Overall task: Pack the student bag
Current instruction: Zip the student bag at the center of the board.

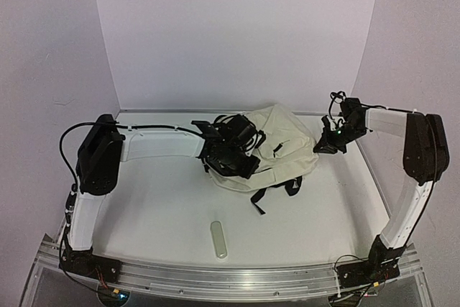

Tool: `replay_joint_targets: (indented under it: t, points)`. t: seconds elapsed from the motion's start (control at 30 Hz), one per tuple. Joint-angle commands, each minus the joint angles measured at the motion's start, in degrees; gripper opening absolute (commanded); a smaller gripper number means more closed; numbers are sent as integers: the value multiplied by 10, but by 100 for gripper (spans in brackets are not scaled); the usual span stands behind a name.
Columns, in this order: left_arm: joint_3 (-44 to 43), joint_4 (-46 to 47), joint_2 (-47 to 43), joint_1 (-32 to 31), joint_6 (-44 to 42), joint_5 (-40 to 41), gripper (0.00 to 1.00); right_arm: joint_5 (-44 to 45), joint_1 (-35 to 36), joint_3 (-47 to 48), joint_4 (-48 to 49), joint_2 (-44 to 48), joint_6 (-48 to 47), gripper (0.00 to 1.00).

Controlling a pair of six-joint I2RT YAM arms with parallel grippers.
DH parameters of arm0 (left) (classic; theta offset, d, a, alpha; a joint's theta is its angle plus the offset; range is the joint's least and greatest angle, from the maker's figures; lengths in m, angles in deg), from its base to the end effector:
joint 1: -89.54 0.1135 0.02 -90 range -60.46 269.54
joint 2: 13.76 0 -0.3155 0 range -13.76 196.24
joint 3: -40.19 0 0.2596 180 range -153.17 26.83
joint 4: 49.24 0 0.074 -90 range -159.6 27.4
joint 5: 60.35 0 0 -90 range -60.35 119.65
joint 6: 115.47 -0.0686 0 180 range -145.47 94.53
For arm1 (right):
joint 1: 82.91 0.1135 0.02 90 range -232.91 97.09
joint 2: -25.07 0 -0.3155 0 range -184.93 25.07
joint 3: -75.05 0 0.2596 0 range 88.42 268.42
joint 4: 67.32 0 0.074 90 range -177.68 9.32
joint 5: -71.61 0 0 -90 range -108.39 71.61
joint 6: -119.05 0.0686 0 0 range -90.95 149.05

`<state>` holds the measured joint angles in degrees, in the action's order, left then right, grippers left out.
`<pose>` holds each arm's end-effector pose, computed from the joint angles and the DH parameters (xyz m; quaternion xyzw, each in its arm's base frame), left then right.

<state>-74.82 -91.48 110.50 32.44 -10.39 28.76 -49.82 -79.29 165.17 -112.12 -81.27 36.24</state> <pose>0.2938 -0.4562 0.2210 0.3409 0.8804 -0.2002 0.2622 0.4191 0.0624 0.2278 -0.0387 0.9337 0.2838 0.2151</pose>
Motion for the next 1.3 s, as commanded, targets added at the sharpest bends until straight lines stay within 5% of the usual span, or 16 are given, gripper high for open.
replay_joint_targets:
  t: [0.0, 0.33, 0.57, 0.63, 0.7, 0.77, 0.83, 1.03, 1.27]
  points:
    - [60, 9, -71, 1, 21, 43, 0, 68, -17, 44, 8, -17, -13, 0]
    - [172, 47, -158, 33, 56, 34, 0, 137, -27, 128, 15, -57, -25, 0]
    - [118, 76, -116, 34, 62, -59, 0, 85, -23, 212, 15, -77, 9, 0]
    - [94, 91, -102, 34, 69, -85, 0, 43, -20, 190, 10, -46, 4, 14]
    - [69, 104, -89, 34, 75, -105, 0, 12, -18, 158, 8, 1, -19, 50]
    - [47, 109, -72, 34, 79, -126, 0, -17, -15, 114, 5, 55, -60, 75]
    - [27, 110, -59, 35, 84, -145, 0, -44, -8, 74, 4, 96, -117, 81]
    - [48, 129, -65, 53, 125, -178, 0, -67, 79, -13, 7, 173, -222, 82]
    - [154, 180, -109, 90, 199, -195, 0, -40, 199, -44, 81, 135, -273, 66]
